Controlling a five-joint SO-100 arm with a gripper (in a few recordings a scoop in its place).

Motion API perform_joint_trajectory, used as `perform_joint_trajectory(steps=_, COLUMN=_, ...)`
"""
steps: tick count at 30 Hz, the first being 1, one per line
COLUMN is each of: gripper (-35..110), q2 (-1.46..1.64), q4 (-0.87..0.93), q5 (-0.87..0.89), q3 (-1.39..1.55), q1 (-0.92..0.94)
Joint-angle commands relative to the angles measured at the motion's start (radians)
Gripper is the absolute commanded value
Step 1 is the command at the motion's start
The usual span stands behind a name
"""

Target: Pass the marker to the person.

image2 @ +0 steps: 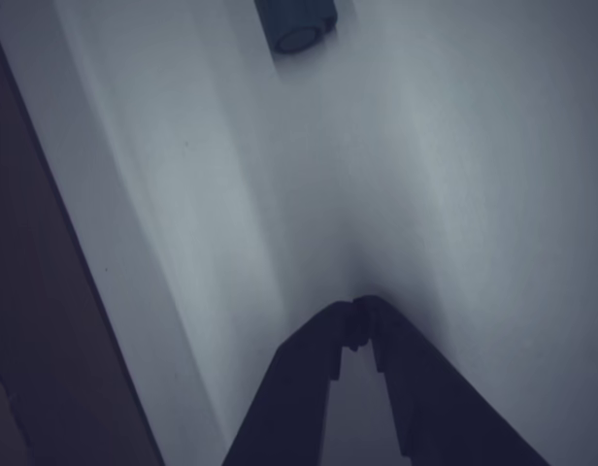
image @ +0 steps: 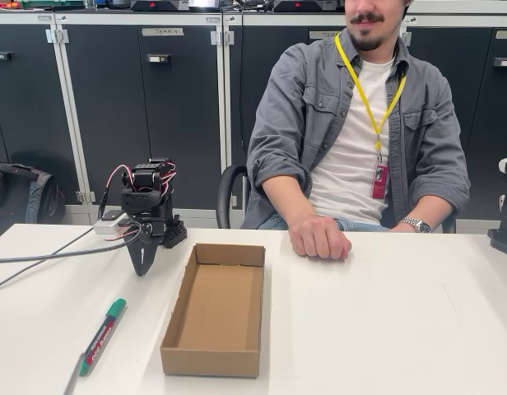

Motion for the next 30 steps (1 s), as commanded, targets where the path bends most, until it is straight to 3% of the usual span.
perform_joint_trajectory(steps=1, gripper=-5, q2=0.014, q4=0.003, q5=-0.011, q3=0.029, q1=-0.015)
perform_joint_trajectory(steps=21, gripper=-5, q2=0.014, q4=0.006, q5=0.026, q3=0.005, q1=-0.023)
perform_joint_trajectory(steps=30, gripper=-5, q2=-0.305, q4=-0.044, q5=0.225, q3=-0.54, q1=-0.147)
